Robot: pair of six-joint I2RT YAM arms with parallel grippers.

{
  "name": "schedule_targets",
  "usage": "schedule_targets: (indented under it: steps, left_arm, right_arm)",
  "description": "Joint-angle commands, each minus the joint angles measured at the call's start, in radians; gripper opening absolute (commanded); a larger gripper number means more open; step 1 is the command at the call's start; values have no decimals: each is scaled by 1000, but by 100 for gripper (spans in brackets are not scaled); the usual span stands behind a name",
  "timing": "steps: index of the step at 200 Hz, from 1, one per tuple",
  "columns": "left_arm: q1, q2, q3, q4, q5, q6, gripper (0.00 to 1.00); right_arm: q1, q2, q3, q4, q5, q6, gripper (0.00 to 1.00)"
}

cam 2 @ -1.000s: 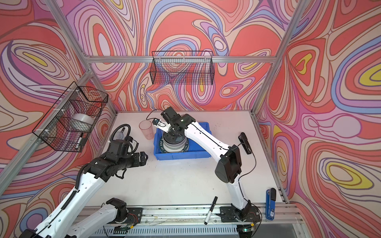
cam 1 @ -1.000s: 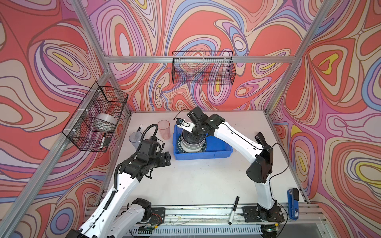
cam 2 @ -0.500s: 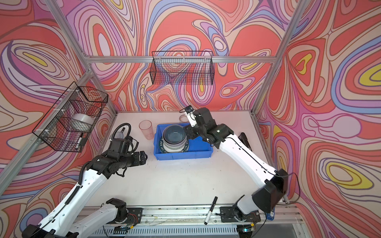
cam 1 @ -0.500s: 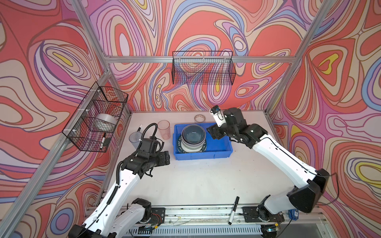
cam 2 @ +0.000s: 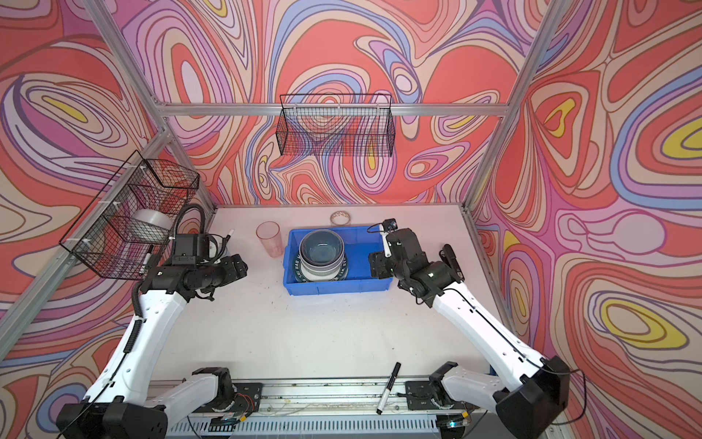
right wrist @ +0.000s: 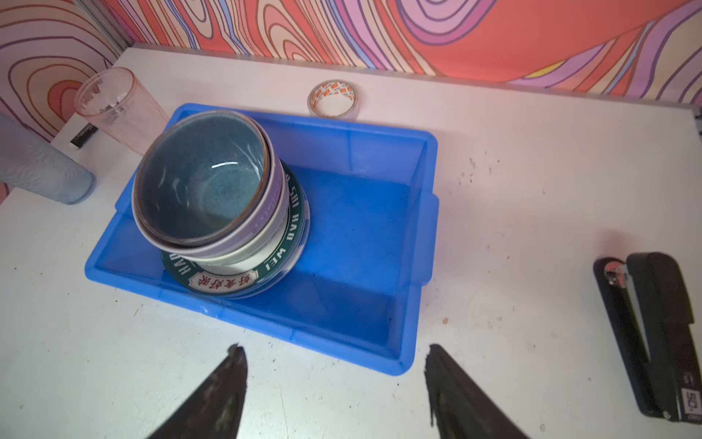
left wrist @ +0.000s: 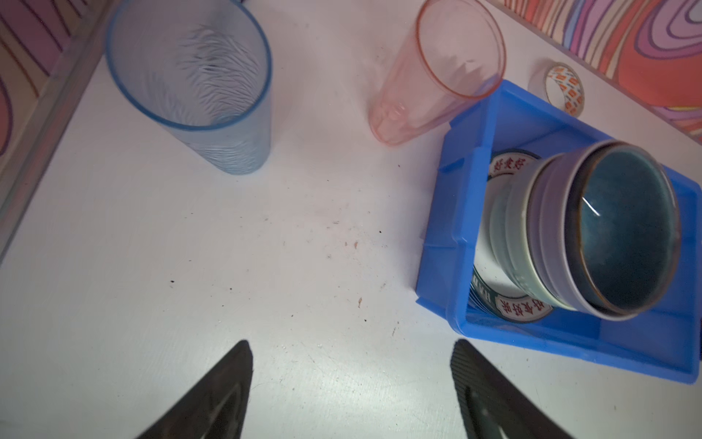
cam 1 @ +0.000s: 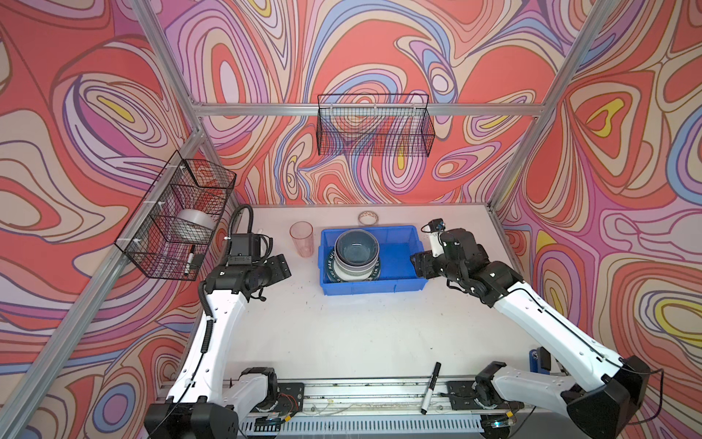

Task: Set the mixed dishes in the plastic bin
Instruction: 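Open and withdraw the right gripper while the left gripper moves over the blue cup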

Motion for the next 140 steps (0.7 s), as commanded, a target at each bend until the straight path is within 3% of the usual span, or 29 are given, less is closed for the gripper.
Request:
schedule_targets:
  steps: [1,36,140]
  left_arm:
    - [66,31,29,-49,6,14,82]
    - [127,93,53,-16,-15,-2,76]
    - [136,155,42,125,-236,-140,70]
  right_arm:
    - [-3,-57,-58,59,-49,41,75]
    - [-3,-87,-108,69,-97,44,75]
    - [-3,-137,-198,100,-145,57,75]
